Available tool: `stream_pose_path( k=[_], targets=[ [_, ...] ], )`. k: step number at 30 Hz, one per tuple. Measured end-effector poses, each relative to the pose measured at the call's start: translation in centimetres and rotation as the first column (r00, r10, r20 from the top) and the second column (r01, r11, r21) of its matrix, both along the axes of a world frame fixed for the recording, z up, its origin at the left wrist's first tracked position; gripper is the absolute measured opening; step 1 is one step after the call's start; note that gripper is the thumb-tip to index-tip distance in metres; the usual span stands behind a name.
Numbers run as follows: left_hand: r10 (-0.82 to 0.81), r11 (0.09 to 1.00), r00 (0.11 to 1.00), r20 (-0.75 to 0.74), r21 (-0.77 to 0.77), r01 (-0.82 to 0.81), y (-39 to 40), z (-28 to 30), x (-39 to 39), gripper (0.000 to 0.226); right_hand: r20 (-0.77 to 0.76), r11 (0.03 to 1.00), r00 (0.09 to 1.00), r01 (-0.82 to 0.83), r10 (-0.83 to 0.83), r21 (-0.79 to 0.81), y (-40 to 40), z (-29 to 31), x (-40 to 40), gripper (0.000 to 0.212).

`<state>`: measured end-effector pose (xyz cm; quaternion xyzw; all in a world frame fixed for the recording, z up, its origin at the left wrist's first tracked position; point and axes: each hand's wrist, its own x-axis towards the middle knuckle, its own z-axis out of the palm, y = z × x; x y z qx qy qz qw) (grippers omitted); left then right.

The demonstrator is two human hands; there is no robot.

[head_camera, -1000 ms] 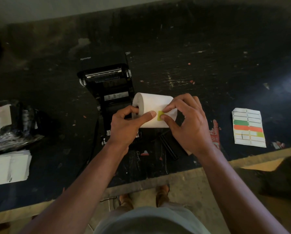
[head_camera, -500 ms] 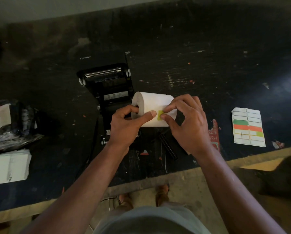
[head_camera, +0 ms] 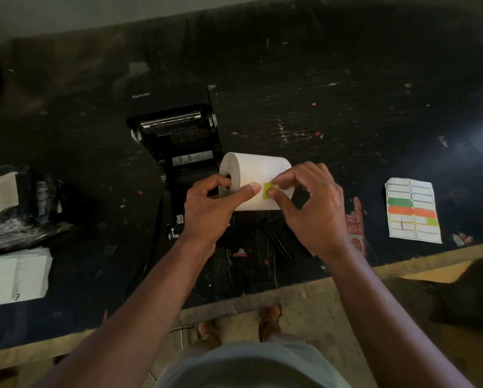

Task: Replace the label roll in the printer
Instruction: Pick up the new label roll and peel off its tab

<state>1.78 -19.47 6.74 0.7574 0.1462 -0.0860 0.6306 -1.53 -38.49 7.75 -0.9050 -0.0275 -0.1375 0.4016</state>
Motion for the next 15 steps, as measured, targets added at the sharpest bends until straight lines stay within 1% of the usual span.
stream_pose_path(
  k=[2, 4, 7, 10, 12, 15],
  targets=[
    [-0.005, 0.999, 0.999, -0.054, -0.039, 0.003, 0.0, 0.2, 0.1, 0.029, 0.023, 1.0, 1.0, -0.011, 0.012, -0.027, -0.1, 0.0, 0.0, 0.024],
    [-0.002, 0.997, 0.994, -0.109, -0.077, -0.007, -0.1, 0.4, 0.2, 0.023, 0.057, 0.996, 0.998, -0.036, 0.041, -0.086, -0.3, -0.2, -0.1, 0.031],
    [0.0, 0.992, 0.981, -0.195, -0.125, -0.025, -0.3, 1.0, 0.3, 0.023, 0.091, 0.985, 0.993, -0.061, 0.077, -0.161, -0.4, -0.4, -0.1, 0.038],
    [0.001, 0.983, 0.965, -0.261, -0.179, -0.05, -0.3, 1.5, 0.4, 0.026, 0.123, 0.978, 0.987, -0.079, 0.104, -0.194, -0.6, -0.6, 0.0, 0.041],
    [0.002, 0.982, 0.958, -0.288, -0.181, -0.056, -0.2, 1.8, 0.5, 0.032, 0.142, 0.977, 0.982, -0.094, 0.122, -0.192, -0.8, -0.6, 0.2, 0.039],
    [-0.004, 0.981, 0.951, -0.31, -0.183, -0.056, -0.1, 2.1, 0.7, 0.038, 0.182, 0.97, 0.969, -0.126, 0.164, -0.207, -1.2, -0.2, 0.8, 0.029]
  ],
)
